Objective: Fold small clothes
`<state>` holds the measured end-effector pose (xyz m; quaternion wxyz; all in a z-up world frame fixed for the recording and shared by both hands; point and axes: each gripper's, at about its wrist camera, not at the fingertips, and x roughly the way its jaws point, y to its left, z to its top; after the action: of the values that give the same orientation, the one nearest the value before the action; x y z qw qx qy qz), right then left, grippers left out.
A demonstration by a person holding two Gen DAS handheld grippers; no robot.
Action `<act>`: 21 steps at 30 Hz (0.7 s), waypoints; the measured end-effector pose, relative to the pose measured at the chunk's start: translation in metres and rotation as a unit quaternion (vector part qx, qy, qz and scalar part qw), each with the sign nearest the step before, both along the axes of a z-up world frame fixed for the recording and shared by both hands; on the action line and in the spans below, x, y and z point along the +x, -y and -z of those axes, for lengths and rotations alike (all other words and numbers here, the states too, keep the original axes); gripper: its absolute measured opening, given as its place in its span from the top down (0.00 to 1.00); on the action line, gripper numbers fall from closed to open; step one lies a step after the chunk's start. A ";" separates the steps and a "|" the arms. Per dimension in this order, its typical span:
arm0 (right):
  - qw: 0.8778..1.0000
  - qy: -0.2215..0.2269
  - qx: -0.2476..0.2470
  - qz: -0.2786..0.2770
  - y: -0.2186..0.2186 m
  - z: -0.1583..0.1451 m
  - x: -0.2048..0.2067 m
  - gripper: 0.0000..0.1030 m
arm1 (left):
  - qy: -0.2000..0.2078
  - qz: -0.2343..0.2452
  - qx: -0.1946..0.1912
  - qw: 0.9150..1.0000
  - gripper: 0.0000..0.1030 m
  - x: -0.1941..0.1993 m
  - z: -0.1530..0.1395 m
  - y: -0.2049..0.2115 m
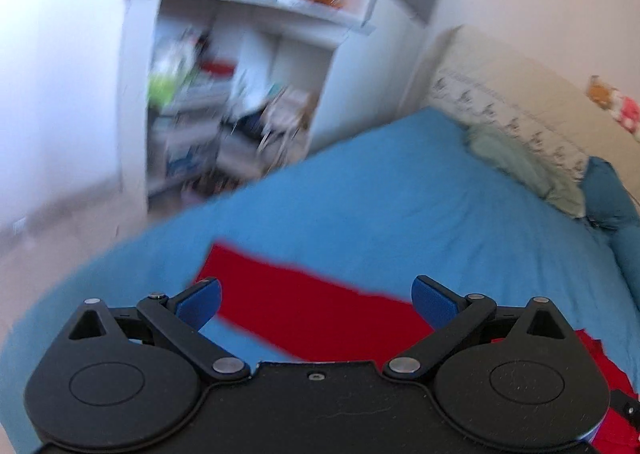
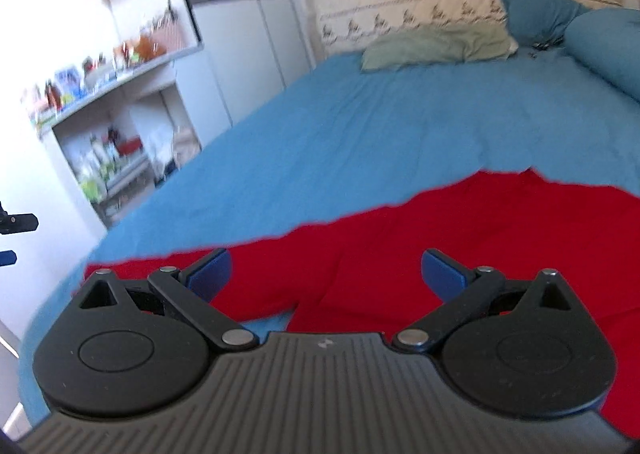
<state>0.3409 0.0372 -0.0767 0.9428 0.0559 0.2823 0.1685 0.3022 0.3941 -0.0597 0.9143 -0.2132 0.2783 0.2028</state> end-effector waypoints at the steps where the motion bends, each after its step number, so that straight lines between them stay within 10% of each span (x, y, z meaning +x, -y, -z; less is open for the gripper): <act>1: 1.000 0.002 -0.013 -0.001 -0.009 0.006 0.003 0.00 | -0.010 -0.008 -0.007 1.000 0.02 0.002 0.014 -0.006; 9: 0.997 0.006 -0.077 -0.021 -0.041 0.044 0.013 0.00 | -0.034 -0.038 -0.070 0.996 0.22 0.018 0.091 -0.037; 16: 0.994 0.024 -0.095 -0.041 -0.041 0.049 0.019 0.00 | 0.004 -0.082 -0.077 0.994 0.26 0.041 0.101 -0.049; 17: 0.994 0.026 -0.096 -0.042 -0.040 0.049 0.019 0.00 | 0.003 -0.092 -0.072 0.993 0.32 0.043 0.101 -0.050; 19: 0.994 0.025 -0.097 -0.042 -0.038 0.049 0.021 0.00 | -0.015 -0.107 -0.058 0.992 0.84 0.049 0.101 -0.051; 21: 0.995 0.019 -0.094 -0.039 -0.032 0.049 0.023 0.00 | -0.014 -0.111 -0.074 0.991 0.93 0.049 0.100 -0.056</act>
<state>0.3639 0.0695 -0.1258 0.9417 -0.0469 0.2810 0.1787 0.3512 0.4502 -0.1596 0.8638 -0.3074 0.2798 0.2849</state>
